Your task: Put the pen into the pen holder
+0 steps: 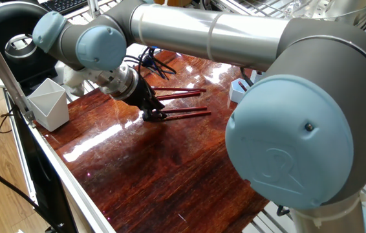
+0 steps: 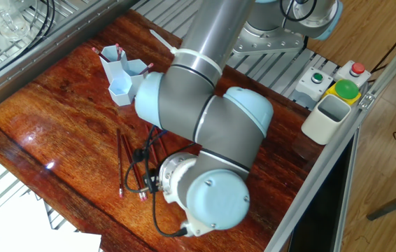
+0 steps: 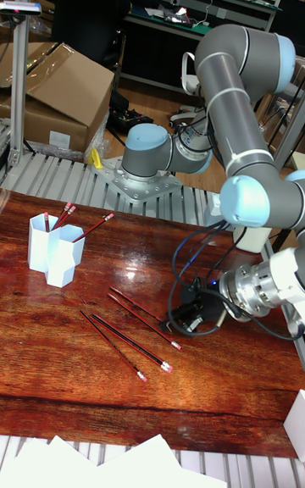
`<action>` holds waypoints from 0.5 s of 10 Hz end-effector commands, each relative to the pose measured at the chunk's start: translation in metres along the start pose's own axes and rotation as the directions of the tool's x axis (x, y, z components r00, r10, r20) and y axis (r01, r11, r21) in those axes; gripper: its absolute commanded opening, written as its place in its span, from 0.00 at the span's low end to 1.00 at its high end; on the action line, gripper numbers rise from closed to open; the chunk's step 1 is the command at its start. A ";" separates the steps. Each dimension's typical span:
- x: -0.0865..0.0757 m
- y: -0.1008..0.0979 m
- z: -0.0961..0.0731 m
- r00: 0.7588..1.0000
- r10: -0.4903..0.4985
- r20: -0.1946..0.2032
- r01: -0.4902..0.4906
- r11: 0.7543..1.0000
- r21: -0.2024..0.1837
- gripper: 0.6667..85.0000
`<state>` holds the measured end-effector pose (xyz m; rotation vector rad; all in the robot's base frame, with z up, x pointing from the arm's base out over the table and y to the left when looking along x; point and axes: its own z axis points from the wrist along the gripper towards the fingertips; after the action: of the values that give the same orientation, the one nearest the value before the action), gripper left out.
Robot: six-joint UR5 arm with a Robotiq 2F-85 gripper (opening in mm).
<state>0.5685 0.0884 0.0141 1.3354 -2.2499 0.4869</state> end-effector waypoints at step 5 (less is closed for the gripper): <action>0.006 0.007 0.007 0.997 -0.017 -0.073 0.019 1.000 0.019 0.37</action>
<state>0.5627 0.0859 0.0119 1.3351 -2.2009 0.5343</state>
